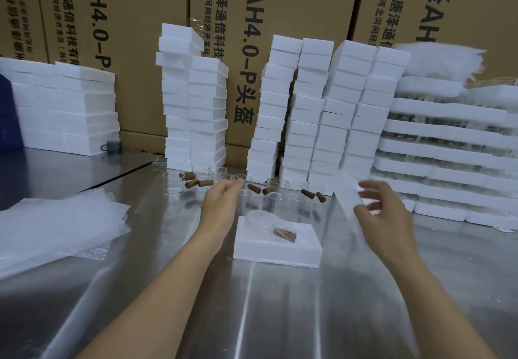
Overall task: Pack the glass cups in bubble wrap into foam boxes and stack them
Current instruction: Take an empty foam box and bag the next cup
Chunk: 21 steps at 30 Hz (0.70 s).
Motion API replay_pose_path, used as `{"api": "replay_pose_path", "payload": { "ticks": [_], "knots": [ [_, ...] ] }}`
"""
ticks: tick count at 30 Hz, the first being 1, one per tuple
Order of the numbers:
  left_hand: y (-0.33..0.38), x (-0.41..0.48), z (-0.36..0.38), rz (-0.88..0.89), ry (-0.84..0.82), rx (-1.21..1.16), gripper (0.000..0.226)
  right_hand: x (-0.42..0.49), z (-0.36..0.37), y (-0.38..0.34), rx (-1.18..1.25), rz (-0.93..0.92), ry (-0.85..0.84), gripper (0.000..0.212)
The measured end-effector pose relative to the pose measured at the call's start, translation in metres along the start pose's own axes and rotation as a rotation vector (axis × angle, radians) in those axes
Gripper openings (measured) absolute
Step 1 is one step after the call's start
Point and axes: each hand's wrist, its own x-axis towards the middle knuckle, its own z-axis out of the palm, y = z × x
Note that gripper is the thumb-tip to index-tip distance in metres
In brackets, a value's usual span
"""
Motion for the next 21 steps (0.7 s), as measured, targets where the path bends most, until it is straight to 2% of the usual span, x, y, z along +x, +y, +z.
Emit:
{"api": "replay_pose_path", "payload": {
  "ticks": [3, 6, 8, 10, 12, 17, 21],
  "knots": [
    [0.007, -0.015, 0.005, 0.225, -0.087, 0.134, 0.014, -0.003, 0.007, -0.027, 0.416, 0.074, -0.025, 0.049],
    [0.016, -0.033, 0.017, 0.385, -0.238, 0.231, 0.044, -0.007, 0.018, -0.038, 0.733, 0.211, -0.096, 0.049],
    [0.019, -0.044, 0.024, 0.414, -0.345, 0.247, 0.066, -0.013, 0.027, -0.043, 0.87, 0.261, -0.136, 0.05],
    [0.018, -0.051, 0.029, 0.409, -0.411, 0.308, 0.083, -0.02, 0.035, -0.046, 0.959, 0.287, -0.17, 0.054],
    [0.018, -0.053, 0.03, 0.393, -0.418, 0.363, 0.091, -0.024, 0.04, -0.048, 1.031, 0.29, -0.207, 0.059],
    [0.024, -0.052, 0.026, 0.316, -0.468, 0.359, 0.089, -0.024, 0.04, -0.049, 1.109, 0.275, -0.203, 0.064],
    [0.024, -0.053, 0.026, 0.351, -0.474, 0.383, 0.092, -0.022, 0.04, -0.048, 1.148, 0.273, -0.184, 0.063]
  ]
}}
